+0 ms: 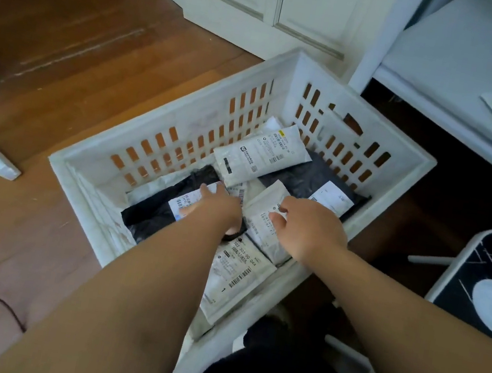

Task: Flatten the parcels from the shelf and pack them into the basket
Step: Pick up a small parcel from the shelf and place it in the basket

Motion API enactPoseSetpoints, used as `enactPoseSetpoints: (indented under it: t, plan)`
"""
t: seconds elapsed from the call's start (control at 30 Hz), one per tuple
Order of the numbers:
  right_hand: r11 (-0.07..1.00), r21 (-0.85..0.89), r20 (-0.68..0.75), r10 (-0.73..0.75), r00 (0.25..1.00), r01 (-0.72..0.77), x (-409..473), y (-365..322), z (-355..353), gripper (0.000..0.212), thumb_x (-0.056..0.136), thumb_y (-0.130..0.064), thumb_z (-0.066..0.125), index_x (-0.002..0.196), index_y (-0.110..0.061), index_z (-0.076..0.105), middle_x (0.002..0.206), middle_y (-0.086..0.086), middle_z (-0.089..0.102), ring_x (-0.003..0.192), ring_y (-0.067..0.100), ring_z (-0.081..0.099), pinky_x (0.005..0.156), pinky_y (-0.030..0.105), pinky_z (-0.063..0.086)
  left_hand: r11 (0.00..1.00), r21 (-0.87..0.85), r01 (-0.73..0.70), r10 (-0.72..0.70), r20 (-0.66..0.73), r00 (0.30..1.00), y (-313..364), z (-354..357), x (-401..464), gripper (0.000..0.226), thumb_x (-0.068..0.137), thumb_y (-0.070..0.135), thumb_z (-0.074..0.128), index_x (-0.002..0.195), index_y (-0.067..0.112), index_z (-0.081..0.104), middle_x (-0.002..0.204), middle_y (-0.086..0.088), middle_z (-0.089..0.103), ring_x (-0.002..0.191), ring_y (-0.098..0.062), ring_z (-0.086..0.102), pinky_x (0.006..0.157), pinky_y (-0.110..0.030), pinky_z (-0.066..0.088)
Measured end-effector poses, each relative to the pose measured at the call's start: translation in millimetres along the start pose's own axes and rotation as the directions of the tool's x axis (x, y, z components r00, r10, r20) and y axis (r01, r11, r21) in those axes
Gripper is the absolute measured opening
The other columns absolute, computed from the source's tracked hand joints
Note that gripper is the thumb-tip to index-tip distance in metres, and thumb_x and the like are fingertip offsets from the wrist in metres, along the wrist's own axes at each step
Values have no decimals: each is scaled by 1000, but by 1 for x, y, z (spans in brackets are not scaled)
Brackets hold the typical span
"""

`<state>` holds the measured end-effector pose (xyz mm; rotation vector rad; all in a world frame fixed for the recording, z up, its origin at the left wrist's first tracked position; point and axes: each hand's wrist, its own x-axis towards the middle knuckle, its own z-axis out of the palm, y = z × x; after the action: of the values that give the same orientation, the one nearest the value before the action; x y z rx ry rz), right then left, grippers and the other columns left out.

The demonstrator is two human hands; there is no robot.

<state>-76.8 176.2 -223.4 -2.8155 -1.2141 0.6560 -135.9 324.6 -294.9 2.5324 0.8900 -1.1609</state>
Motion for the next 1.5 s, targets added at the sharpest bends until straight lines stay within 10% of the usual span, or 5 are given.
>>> enactPoseSetpoints:
  t: [0.6, 0.8, 1.13, 1.3, 1.5]
  plan:
    - [891, -32, -279, 426, 860, -452, -175, 235, -68, 46, 97, -45, 43, 134, -18, 50, 144, 2, 40, 133, 22, 34, 108, 36, 31, 768, -246, -591, 474, -403, 783, 208, -112, -161, 46, 96, 26, 54, 140, 15, 48, 134, -7, 57, 120, -23, 55, 101, -30, 42]
    - [840, 28, -46, 543, 838, -542, -213, 288, -43, 53, 90, -45, 59, 134, -20, 48, 139, 3, 42, 130, 23, 39, 103, 37, 37, 225, -906, -358, 384, -255, 887, 302, -123, -166, 24, 95, 14, 57, 118, 20, 57, 121, -7, 56, 101, -22, 55, 86, -39, 52]
    - [744, 458, -87, 583, 808, -487, -231, 329, -5, 47, 94, -47, 54, 134, -22, 53, 132, -4, 51, 122, 12, 48, 103, 25, 39, -175, -905, -388, 72, -405, 912, 362, -119, -149, 9, 89, 8, 65, 96, 2, 67, 79, -9, 66, 68, -14, 59, 63, -21, 50]
    - [-222, 975, 162, 723, 672, 5, -241, 340, -29, 44, 93, -50, 54, 115, -13, 61, 103, 6, 69, 96, 21, 67, 83, 33, 53, 132, -932, -337, 495, -233, 837, 340, -67, -179, 9, 83, 6, 71, 86, -3, 70, 86, -20, 73, 68, -21, 65, 69, -29, 56]
    - [-471, 869, 231, 662, 713, 155, -269, 341, -8, 50, 91, -30, 65, 132, -8, 48, 104, 10, 72, 92, 25, 70, 69, 37, 54, 644, -600, -475, 641, 84, 763, 335, 1, -191, 13, 73, 12, 82, 65, 12, 71, 68, -11, 72, 63, -16, 69, 57, -20, 50]
